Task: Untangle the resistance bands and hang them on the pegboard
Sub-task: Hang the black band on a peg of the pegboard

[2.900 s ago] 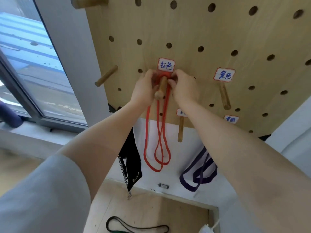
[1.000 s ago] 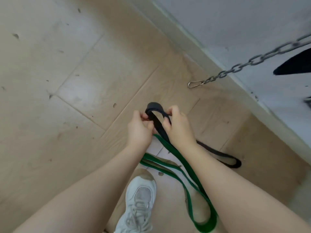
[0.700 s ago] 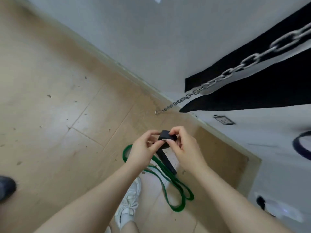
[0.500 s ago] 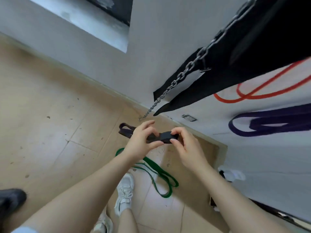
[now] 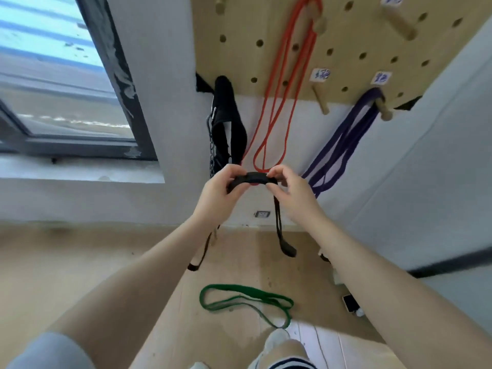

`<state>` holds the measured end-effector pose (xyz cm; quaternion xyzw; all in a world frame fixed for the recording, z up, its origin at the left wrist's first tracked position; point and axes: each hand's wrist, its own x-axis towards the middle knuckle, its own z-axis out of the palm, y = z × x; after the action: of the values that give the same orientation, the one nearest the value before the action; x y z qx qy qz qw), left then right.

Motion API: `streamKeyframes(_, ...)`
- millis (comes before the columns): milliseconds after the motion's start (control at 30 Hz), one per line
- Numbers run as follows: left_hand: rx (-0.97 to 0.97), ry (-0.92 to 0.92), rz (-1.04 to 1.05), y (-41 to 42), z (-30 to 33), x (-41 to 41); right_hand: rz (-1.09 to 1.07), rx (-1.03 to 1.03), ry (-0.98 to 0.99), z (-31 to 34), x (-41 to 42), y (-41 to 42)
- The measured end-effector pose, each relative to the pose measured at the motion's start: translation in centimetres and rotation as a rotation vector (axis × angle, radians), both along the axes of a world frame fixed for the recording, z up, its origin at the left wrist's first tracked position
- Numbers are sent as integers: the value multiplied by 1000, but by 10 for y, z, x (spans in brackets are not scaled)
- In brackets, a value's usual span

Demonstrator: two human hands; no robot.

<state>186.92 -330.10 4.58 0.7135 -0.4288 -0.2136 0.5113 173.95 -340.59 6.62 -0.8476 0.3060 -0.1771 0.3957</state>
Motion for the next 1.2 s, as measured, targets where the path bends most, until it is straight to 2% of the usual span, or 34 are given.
streamKeyframes(233, -82, -38, -7, -50, 51, -36, -3, -65, -121, 49, -39, -47)
streamKeyframes(400, -110, -48, -3, -104, 69, -67, 58, -158, -119, 66, -74, -107)
streamKeyframes(533, -132, -13, 65, -155, 86, -95, 85, -143, -186, 78, -89, -161)
streamKeyframes(667, -233, 5, 178, -202, 113, -111, 87, -83, -316, 103, -89, -210)
streamKeyframes(833, -411, 67, 264, -246, 156, -113, 138, -153, -510, 140, -76, -249)
streamKeyframes(933, -452, 62, 251, -269, 178, -105, 107, -132, -578, 158, -64, -268)
streamKeyframes(1000, -441, 55, 242, -285, 190, -97, 70, -111, -600, 166, -57, -282)
streamKeyframes(1100, -324, -8, 232, -313, 200, -82, 4, -105, -604, 174, -48, -303)
streamKeyframes(1200, -161, -83, 206, -340, 200, -63, -53, -125, -493, 172, -30, -329)
